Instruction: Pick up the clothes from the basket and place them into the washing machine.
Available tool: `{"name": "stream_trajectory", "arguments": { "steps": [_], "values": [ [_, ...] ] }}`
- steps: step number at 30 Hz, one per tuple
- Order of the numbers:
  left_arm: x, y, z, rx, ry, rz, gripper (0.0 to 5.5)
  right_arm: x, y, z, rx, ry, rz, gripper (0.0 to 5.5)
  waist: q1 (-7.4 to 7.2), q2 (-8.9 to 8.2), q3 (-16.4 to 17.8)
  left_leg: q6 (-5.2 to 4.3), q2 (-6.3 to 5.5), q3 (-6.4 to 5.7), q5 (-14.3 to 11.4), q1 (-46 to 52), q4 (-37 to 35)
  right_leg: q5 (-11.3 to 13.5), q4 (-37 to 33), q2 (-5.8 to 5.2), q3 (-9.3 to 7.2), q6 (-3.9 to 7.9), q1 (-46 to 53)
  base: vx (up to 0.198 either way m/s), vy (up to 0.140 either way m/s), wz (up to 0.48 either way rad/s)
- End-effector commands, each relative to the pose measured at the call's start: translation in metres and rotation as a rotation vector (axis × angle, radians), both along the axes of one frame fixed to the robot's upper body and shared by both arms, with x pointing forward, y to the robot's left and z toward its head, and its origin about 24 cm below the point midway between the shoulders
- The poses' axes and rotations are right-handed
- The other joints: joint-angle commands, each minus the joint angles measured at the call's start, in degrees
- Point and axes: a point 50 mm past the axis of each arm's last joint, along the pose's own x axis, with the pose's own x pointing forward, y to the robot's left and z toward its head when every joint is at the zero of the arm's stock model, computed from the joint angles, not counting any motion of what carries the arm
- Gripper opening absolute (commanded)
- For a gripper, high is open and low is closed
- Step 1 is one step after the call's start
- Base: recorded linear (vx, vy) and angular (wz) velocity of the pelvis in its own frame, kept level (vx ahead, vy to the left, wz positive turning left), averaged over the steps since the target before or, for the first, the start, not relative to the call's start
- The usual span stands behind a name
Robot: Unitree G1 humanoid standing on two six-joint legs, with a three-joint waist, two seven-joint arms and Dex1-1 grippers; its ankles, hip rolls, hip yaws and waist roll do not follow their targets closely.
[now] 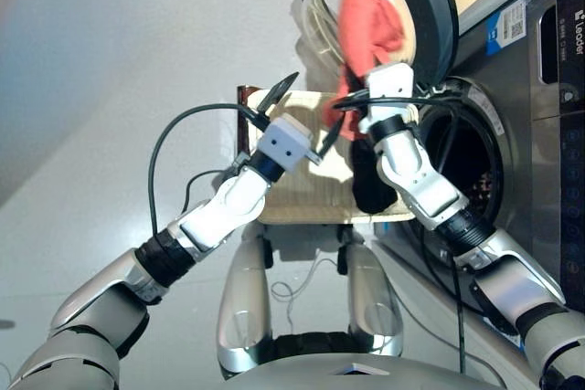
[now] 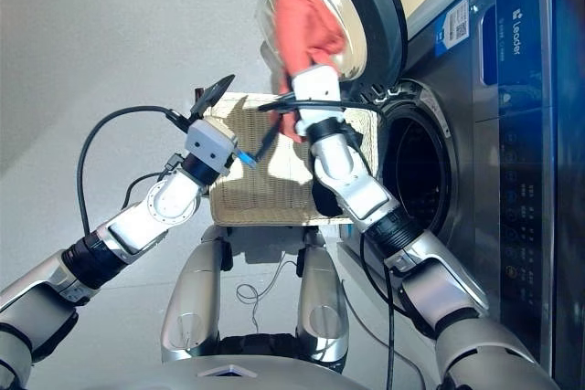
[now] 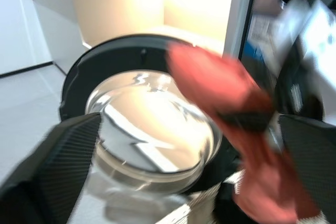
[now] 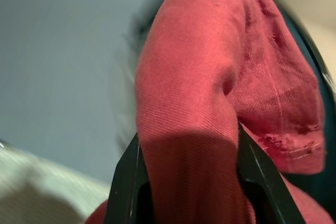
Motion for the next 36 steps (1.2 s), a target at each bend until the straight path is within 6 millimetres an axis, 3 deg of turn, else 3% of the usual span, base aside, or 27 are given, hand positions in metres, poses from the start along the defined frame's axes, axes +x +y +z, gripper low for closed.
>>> {"name": "stream_trajectory", "arguments": {
  "steps": [1, 2, 5, 8, 13, 14, 19, 24, 25, 28, 30, 32, 35, 36],
  "values": [
    [-0.021, -0.017, 0.036, -0.148, -0.124, -0.174, 5.5, 0.002, -0.021, 0.034, 0.066, -0.171, -0.085, 0.0, 0.43, 1.8, -2.3, -2.25, -1.06, 0.33, -3.9, 1.4, 4.7, 3.8, 1.6, -1.29, 3.38, 1.54, -4.2, 0.0, 0.0, 0.0],
    [-0.02, -0.018, 0.036, -0.157, -0.11, -0.19, 5.5, 0.005, -0.036, 0.025, 0.083, -0.136, -0.177, 0.0, 0.5, 2.08, -2.3, -2.24, -1.19, 0.29, -4.0, 1.5, 4.6, 3.8, 1.7, -1.32, 3.39, 1.55, -4.1, 0.0, 0.0, 0.0],
    [-0.02, -0.019, 0.038, -0.165, -0.103, -0.202, 5.5, 0.008, -0.051, 0.018, 0.111, -0.108, -0.258, 0.0, 0.63, 2.28, -2.3, -2.26, -1.25, 0.24, -4.0, 1.4, 4.6, 3.7, 1.7, -1.35, 3.37, 1.55, -4.1, 0.0, 0.0, 0.0],
    [-0.019, -0.022, 0.039, -0.173, -0.093, -0.212, 5.5, 0.01, -0.073, -0.004, 0.162, -0.027, -0.411, 0.0, 0.85, 2.69, -2.1, -2.33, -1.34, -0.05, -4.0, 1.4, 4.9, 3.5, 1.7, -1.41, 3.2, 1.47, -3.8, 0.0, 0.0, 0.0],
    [-0.017, -0.023, 0.039, -0.196, -0.096, -0.188, 5.5, 0.005, -0.074, -0.029, 0.214, 0.069, -0.432, 0.0, 0.82, 2.98, -2.0, -2.38, -1.46, -0.17, -4.0, 1.2, 4.8, 3.5, 1.7, -1.52, 3.03, 1.45, -4.0, 0.0, 0.0, 0.0],
    [-0.016, -0.021, 0.04, -0.223, -0.095, -0.155, 5.5, 0.0, -0.073, -0.042, 0.28, 0.114, -0.446, 0.0, 0.8, 3.05, -1.8, -2.38, -1.51, -0.18, -4.0, 1.2, 4.8, 3.5, 1.7, -1.55, 3.0, 1.41, -4.0, 0.0, 0.0, 0.0],
    [-0.014, -0.024, 0.044, -0.32, -0.068, -0.137, 5.5, -0.005, -0.062, -0.063, 0.247, 0.198, -0.42, 0.0, 0.72, 3.24, -1.2, -2.4, -1.67, -0.37, -4.0, 0.6, 5.1, 3.2, 2.4, -1.61, 2.98, 1.22, -4.5, 0.0, 0.0, 0.0],
    [-0.016, -0.043, 0.052, -0.446, 0.0, -0.198, 5.5, -0.011, -0.062, -0.083, 0.216, 0.277, -0.472, 0.0, 0.43, 3.94, -0.7, -2.54, -1.84, -1.67, -4.9, -2.7, 8.4, 0.0, 10.3, -0.67, 3.37, 0.48, -9.2, -0.013, -0.015, 0.089],
    [-0.017, -0.049, 0.053, -0.462, 0.02, -0.22, 5.5, -0.012, -0.064, -0.083, 0.214, 0.273, -0.478, 0.0, -0.05, 4.26, -0.7, -2.53, -2.02, -2.06, -5.7, -5.4, 11.2, -1.0, 13.8, -0.05, 4.38, -0.02, -12.1, -0.059, -0.031, 0.329],
    [-0.019, -0.056, 0.058, -0.474, 0.018, -0.249, 5.5, -0.013, -0.072, -0.084, 0.225, 0.28, -0.522, 0.0, -0.35, 4.78, -0.7, -2.51, -2.05, -2.75, -6.7, -9.2, 14.5, -2.5, 18.0, 0.63, 4.92, -0.5, -16.1, -0.053, -0.025, 0.488],
    [-0.021, -0.062, 0.061, -0.49, 0.029, -0.272, 5.5, -0.013, -0.08, -0.085, 0.219, 0.283, -0.581, 0.0, -0.41, 5.27, -0.7, -2.47, -2.05, -3.28, -7.2, -11.7, 16.5, -3.3, 20.5, 0.89, 4.74, -0.82, -18.6, -0.058, -0.056, 0.202],
    [-0.024, -0.067, 0.061, -0.515, 0.054, -0.298, 5.5, -0.016, -0.102, -0.084, 0.207, 0.293, -0.698, 0.0, -0.33, 5.89, -0.7, -2.46, -1.96, -3.85, -7.4, -15.7, 18.5, -4.1, 22.6, 0.67, 3.89, -1.08, -22.3, -0.036, -0.073, 0.164],
    [-0.028, -0.067, 0.061, -0.519, 0.055, -0.3, 5.5, -0.017, -0.133, -0.068, 0.14, 0.238, -0.848, 0.0, -0.17, 6.7, -0.7, -2.63, -2.02, -4.39, -8.3, -19.6, 20.9, -5.3, 25.3, 0.78, 3.75, -1.43, -26.0, 0.0, 0.0, 0.0],
    [-0.028, -0.067, 0.063, -0.518, 0.051, -0.301, 5.5, -0.016, -0.133, -0.066, 0.142, 0.234, -0.847, 0.0, -0.17, 6.74, -0.7, -2.62, -2.01, -4.41, -7.9, -19.9, 20.7, -4.9, 25.0, 0.81, 3.75, -1.44, -26.4, -0.053, -0.033, 0.02]
  ]
}}
